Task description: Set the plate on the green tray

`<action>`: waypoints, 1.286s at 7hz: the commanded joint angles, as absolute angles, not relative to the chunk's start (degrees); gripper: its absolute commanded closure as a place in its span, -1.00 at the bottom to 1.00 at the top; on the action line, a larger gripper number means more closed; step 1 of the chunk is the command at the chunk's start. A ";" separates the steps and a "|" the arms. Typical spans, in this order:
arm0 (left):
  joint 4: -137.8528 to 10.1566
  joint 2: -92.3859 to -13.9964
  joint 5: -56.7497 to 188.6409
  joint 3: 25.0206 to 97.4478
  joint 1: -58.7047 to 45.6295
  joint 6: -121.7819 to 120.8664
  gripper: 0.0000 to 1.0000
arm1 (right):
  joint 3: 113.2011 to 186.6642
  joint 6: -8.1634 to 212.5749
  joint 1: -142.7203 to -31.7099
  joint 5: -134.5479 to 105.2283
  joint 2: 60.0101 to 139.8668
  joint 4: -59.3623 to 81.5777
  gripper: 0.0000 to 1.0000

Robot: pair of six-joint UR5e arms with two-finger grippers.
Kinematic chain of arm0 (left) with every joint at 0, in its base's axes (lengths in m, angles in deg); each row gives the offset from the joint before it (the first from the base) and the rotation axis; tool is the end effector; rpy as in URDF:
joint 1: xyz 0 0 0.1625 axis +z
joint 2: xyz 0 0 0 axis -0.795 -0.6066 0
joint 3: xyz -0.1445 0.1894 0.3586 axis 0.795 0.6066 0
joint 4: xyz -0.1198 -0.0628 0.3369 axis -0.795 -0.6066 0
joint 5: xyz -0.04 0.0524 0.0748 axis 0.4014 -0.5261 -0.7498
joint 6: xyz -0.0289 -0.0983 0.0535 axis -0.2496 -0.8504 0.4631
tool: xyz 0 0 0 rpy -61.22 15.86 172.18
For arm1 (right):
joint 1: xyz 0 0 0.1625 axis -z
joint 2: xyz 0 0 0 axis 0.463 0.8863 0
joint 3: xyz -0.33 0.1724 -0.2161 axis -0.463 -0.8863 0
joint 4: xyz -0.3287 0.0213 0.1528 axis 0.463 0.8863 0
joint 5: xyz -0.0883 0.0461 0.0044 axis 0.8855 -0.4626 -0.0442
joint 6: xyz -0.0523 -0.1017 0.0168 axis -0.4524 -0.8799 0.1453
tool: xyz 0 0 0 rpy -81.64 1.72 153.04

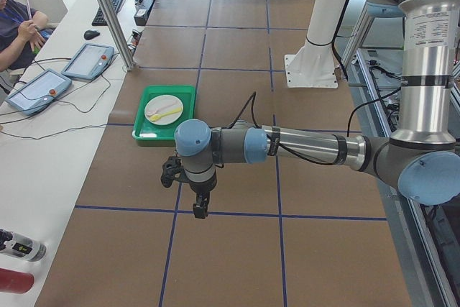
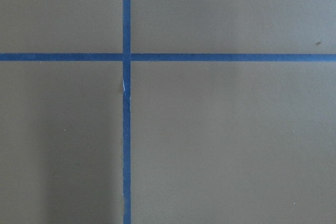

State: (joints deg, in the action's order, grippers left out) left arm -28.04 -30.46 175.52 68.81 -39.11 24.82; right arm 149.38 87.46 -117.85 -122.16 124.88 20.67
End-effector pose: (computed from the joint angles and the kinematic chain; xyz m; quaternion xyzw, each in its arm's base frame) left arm -0.0698 -0.4038 0.6545 0.0042 0.3524 0.0591 0.9340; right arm 0.0601 -0.4032 0.6912 0.0061 -0.3464 0.0127 0.9380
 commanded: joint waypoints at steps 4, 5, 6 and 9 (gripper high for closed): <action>-36.06 -31.22 176.59 60.71 -39.10 24.73 -1.00 | 149.31 87.46 -117.85 -122.16 124.88 20.67 -1.00; -35.99 -31.22 178.60 60.79 -39.01 24.64 -1.00 | 149.40 87.46 -117.85 -122.16 124.88 20.67 -1.00; -35.90 -31.05 178.88 60.79 -39.10 24.64 -1.00 | 149.31 87.46 -117.85 -122.16 124.88 20.67 -1.00; -35.55 -30.78 178.80 60.88 -39.10 24.64 -1.00 | 149.40 87.46 -117.85 -122.16 124.88 20.67 -1.00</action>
